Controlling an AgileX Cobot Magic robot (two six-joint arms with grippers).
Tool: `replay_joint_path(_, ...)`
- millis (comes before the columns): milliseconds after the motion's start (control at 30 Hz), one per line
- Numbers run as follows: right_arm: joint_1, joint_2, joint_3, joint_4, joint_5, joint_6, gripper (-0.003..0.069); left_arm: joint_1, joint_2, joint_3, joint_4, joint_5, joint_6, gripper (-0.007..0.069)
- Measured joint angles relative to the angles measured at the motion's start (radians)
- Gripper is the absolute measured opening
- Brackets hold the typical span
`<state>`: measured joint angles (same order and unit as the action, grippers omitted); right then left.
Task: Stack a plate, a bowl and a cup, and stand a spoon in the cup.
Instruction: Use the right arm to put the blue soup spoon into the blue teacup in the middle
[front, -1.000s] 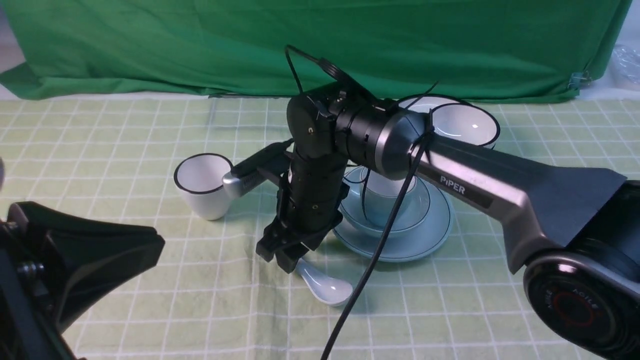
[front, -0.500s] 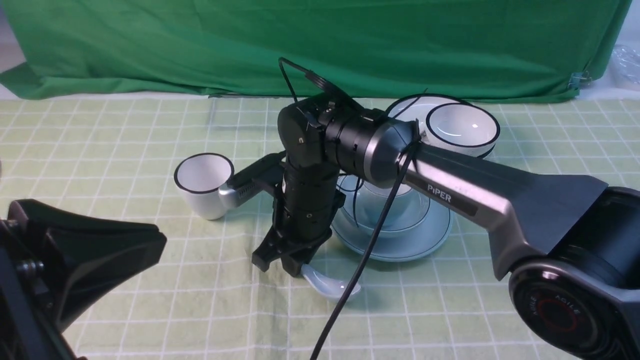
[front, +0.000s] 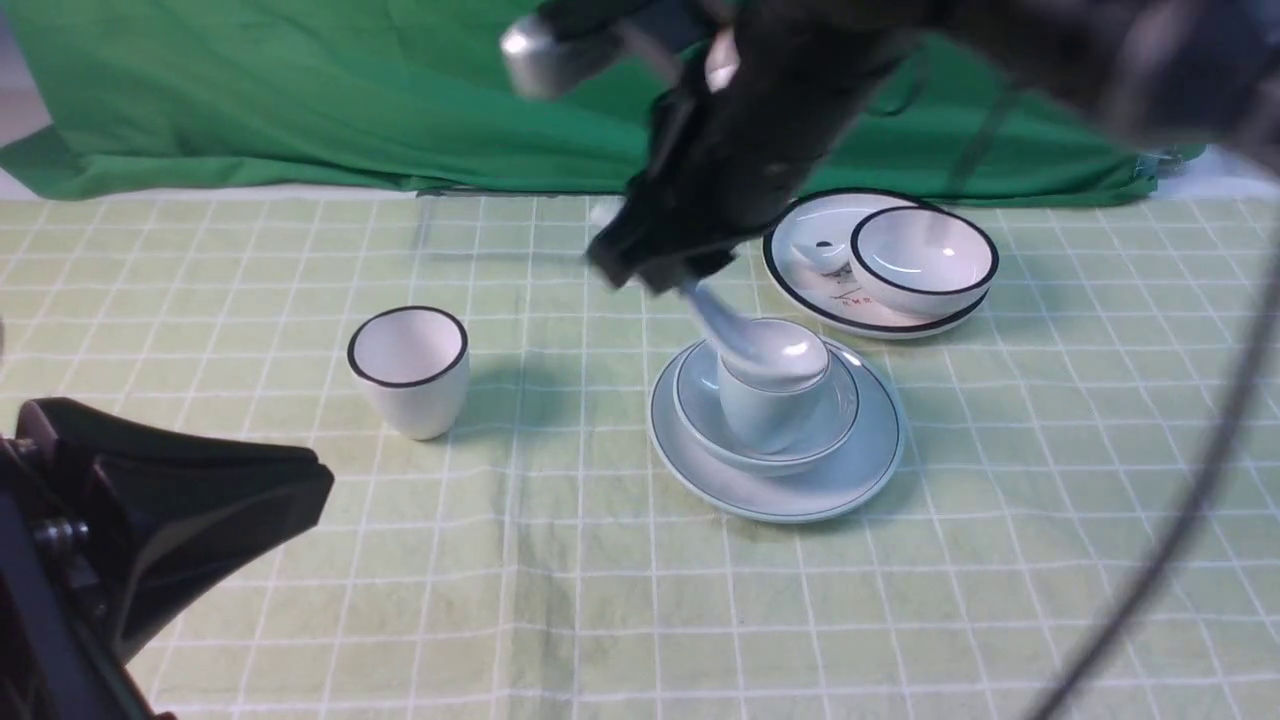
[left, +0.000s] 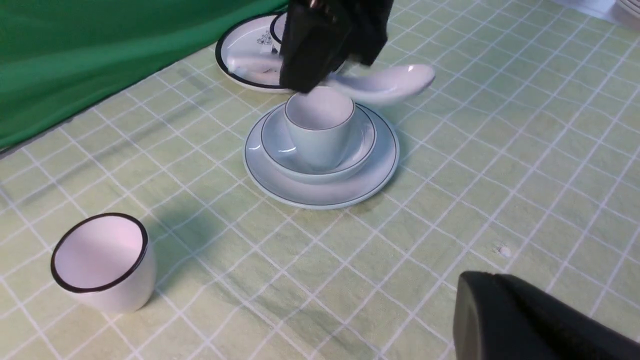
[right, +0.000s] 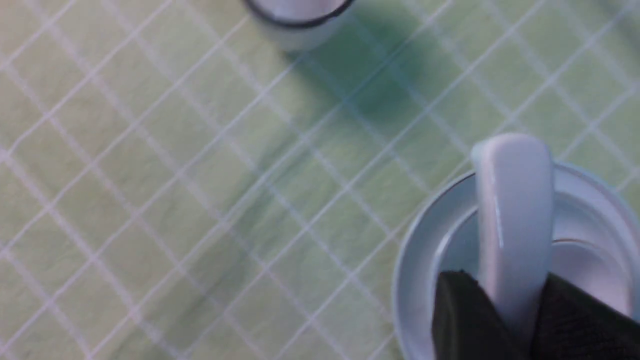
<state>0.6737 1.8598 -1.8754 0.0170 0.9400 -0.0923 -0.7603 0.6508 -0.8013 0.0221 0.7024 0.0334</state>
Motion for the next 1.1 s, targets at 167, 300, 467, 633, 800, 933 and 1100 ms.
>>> replay_joint_path(167,-0.043,-0.173,0.479,-0.008,-0.76,0.101,0.0168,0.0,0.0,0.0,0.0,0.0,0.0,0.0001)
replay_joint_path(300,-0.06,-0.182,0.809,-0.004,-1.382,0.146,0.0168,0.0,0.0,0.0,0.0,0.0,0.0,0.0001)
replay_joint_path(467,-0.101,-0.131,0.926,0.007,-1.646,0.18,0.0168,0.0,0.0,0.0,0.0,0.0,0.0,0.0001)
replay_joint_path(633,-0.148,-0.068,0.93,0.008,-1.742,0.219,0.0168,0.0,0.0,0.0,0.0,-0.002,0.0,0.0001)
replay_joint_path(800,-0.165,-0.026,0.93,0.012,-1.749,0.251,0.0168,0.0,0.0,0.0,0.0,-0.007,0.0,0.0001)
replay_joint_path(933,-0.165,0.011,0.93,0.01,-1.754,0.246,0.0168,0.0,0.0,0.0,0.0,-0.008,-0.004,0.0001)
replay_joint_path(1100,-0.165,0.051,0.93,0.011,-1.756,0.246,0.0199,0.0,0.0,0.0,0.0,-0.008,-0.004,0.0001)
